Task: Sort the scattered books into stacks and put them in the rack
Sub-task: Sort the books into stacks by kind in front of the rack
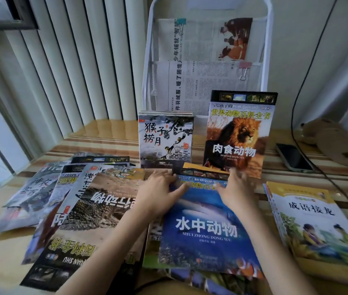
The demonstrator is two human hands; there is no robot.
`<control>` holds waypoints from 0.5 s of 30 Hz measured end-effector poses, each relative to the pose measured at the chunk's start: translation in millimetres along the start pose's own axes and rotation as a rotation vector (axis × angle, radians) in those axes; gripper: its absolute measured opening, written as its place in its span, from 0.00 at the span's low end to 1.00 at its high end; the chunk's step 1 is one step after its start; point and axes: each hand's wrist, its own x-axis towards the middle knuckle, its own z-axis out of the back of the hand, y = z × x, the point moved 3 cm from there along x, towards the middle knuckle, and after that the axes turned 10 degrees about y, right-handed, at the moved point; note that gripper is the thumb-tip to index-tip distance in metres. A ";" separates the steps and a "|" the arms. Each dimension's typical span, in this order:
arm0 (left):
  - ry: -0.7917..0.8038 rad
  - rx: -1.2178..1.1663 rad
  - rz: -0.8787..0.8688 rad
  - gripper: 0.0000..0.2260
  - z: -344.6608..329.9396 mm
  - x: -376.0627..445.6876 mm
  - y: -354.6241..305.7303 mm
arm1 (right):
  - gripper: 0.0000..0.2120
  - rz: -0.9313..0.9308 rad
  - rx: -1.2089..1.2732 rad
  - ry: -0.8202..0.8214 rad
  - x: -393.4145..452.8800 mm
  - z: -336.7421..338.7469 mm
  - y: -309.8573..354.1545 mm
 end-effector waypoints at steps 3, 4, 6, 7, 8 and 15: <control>0.148 -0.046 -0.024 0.35 -8.0 -6.0 -7.9 | 0.31 0.031 0.189 0.139 -16.6 2.7 -17.3; 0.172 -0.083 -0.030 0.34 -9.5 -6.5 -11.4 | 0.32 0.053 0.267 0.184 -20.8 3.6 -19.7; 0.168 -0.181 -0.025 0.32 -9.1 -8.1 -20.4 | 0.37 0.075 0.380 0.195 -28.4 7.2 -24.4; 0.160 -0.245 -0.020 0.32 -7.9 -7.6 -24.3 | 0.38 0.093 0.418 0.154 -31.2 9.9 -27.2; 0.155 -0.336 -0.019 0.32 -6.9 -5.1 -26.3 | 0.38 0.108 0.450 0.101 -31.9 11.6 -31.5; 0.127 -1.320 -0.115 0.28 11.1 10.3 -56.4 | 0.34 0.244 0.612 -0.353 -25.7 5.4 -45.7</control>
